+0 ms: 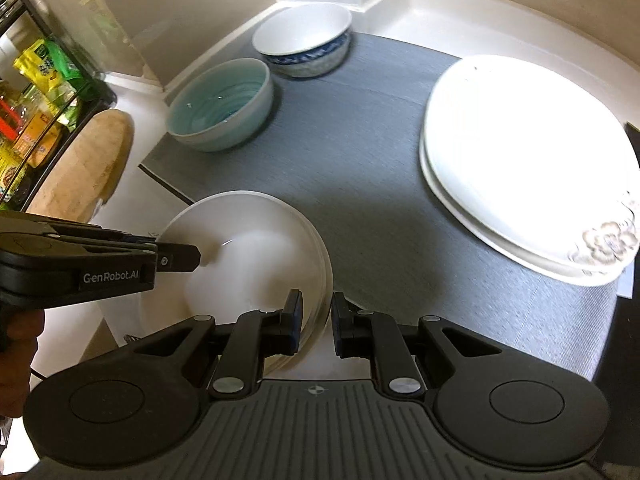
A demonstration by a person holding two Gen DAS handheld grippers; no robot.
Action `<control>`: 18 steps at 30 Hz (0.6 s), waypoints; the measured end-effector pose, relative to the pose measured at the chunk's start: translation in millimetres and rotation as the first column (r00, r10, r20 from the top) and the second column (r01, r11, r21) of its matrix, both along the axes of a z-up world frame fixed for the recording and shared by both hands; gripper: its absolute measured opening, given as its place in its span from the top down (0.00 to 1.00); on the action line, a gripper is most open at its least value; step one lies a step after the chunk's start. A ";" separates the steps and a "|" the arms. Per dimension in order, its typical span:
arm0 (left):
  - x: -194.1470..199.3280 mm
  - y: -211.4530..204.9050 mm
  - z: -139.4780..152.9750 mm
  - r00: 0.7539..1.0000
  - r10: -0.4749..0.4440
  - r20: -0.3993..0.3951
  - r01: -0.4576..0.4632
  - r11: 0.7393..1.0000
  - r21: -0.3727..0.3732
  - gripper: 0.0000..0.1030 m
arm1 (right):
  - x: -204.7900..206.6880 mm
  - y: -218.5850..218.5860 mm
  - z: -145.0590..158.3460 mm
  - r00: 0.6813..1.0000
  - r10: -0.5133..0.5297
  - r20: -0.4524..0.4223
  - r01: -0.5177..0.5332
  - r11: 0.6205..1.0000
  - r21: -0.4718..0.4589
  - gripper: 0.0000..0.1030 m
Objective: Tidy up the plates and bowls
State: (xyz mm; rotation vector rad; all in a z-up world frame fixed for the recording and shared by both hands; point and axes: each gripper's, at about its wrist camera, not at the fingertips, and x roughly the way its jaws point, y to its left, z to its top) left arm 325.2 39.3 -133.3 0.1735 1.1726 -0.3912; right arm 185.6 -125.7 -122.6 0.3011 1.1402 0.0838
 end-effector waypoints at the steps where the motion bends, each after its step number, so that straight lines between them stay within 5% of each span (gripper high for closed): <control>1: -0.1 -1.8 -1.8 1.000 -0.003 -0.005 0.003 1.000 0.001 0.91 | -0.5 -1.0 -0.6 1.000 -0.003 -0.003 0.003 1.000 0.000 0.84; 15: -1.4 -5.2 -12.8 1.000 0.008 -0.021 -0.008 1.000 -0.003 0.88 | -4.7 -8.4 -6.8 1.000 -0.006 -0.011 0.006 1.000 -0.014 0.83; 16: -2.4 -3.6 -10.7 1.000 0.013 -0.016 -0.013 1.000 -0.008 0.85 | -4.8 -8.0 -6.4 1.000 -0.012 -0.012 0.011 1.000 -0.007 0.82; 18: -1.9 0.0 -6.7 0.999 0.033 -0.010 -0.033 0.999 -0.017 0.52 | -5.0 -9.0 -4.6 1.000 -0.022 -0.011 0.022 1.000 0.008 0.78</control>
